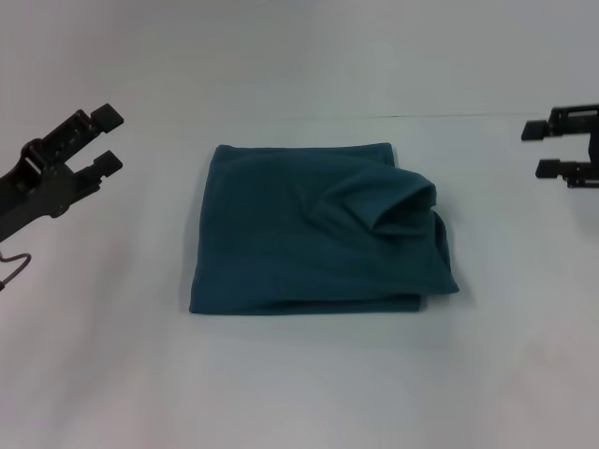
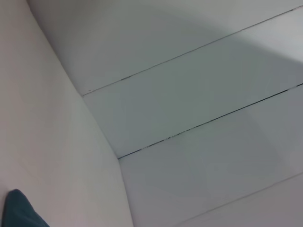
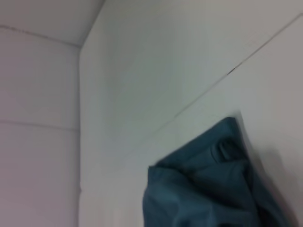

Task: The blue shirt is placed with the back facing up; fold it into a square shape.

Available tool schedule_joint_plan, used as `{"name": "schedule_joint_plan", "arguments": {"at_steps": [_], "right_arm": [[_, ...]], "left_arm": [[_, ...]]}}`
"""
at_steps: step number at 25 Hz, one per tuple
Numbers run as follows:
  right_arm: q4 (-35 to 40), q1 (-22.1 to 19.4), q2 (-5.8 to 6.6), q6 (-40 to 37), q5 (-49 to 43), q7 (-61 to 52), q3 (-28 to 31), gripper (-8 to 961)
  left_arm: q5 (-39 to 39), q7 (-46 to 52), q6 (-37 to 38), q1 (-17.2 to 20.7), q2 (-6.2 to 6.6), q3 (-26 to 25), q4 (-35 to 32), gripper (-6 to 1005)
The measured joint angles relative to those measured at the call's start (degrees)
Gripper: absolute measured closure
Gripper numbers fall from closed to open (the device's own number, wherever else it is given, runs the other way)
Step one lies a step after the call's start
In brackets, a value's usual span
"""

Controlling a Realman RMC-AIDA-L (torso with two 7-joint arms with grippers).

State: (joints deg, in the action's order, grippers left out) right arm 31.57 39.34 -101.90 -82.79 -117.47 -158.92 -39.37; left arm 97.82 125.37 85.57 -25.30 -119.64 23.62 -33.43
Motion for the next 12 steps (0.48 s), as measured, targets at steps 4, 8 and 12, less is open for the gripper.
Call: {"name": "schedule_joint_plan", "arguments": {"at_steps": [4,8,12], "right_arm": [[0.70,-0.25,-0.80,-0.28,-0.51,13.24,-1.74,312],[4.77,-0.71,-3.94,1.36,-1.73,27.28,-1.51,312],[7.58,-1.14,-6.23,3.38,-1.73,31.97,-0.68,313]], "left_arm": [[0.01,-0.13,0.17,-0.15,0.21,0.17,-0.26,64],[0.01,-0.21,0.13,-0.21,0.21,0.46,-0.13,64],[0.01,0.17,0.12,-0.32,0.15,0.46,0.05,64]]}}
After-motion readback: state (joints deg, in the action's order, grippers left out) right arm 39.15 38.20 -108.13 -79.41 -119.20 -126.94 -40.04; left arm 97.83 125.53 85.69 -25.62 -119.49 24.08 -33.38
